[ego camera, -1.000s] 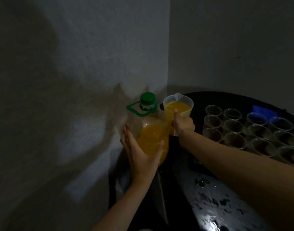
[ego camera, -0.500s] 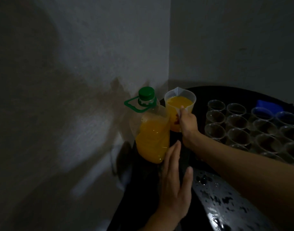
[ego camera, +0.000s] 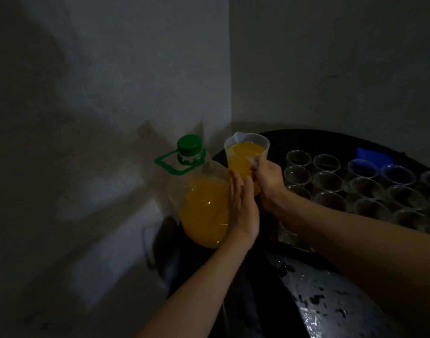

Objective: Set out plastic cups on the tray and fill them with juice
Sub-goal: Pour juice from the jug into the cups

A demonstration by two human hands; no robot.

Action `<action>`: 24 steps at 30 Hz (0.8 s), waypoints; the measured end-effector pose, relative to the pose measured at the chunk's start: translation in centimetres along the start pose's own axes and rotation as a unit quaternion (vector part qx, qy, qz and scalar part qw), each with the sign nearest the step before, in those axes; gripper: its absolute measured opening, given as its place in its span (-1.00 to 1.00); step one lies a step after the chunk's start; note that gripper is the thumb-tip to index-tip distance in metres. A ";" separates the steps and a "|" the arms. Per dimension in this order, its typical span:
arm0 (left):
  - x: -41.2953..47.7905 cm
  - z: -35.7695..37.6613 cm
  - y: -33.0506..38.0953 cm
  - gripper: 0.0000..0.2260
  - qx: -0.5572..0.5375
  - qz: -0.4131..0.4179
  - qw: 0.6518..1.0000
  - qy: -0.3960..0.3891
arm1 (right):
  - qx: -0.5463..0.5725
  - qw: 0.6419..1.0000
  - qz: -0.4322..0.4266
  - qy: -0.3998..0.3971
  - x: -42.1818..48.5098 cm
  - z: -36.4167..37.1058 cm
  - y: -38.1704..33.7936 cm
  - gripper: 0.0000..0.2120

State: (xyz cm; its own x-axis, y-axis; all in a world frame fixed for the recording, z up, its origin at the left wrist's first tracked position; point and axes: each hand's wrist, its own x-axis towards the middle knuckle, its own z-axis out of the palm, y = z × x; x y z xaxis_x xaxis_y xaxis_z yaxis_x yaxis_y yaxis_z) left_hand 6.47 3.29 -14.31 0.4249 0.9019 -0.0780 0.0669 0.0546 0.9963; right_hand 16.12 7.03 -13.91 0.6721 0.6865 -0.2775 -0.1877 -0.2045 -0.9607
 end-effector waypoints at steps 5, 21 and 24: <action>2.2 0.6 0.9 -0.44 -0.021 -0.008 0.999 0.025 | 0.028 0.999 0.016 0.009 0.9 -0.5 -0.8 -0.67; 8.4 0.9 4.0 -0.08 -0.064 -0.003 0.998 0.021 | 0.062 0.993 -0.089 -0.036 -1.7 -5.3 -9.5 -0.65; 6.8 1.7 7.2 -0.38 -0.071 0.045 0.996 0.014 | 0.065 0.991 -0.104 -0.047 -3.0 -7.8 -11.6 -0.72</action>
State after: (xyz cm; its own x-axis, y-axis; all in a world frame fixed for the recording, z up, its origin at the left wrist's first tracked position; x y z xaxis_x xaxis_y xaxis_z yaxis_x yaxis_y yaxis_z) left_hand 11.34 9.11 -7.74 0.3986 0.9170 0.0108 -0.1002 0.0318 0.9945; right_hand 21.92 1.90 -1.89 0.6376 0.7674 -0.0673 -0.1466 0.0351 -0.9886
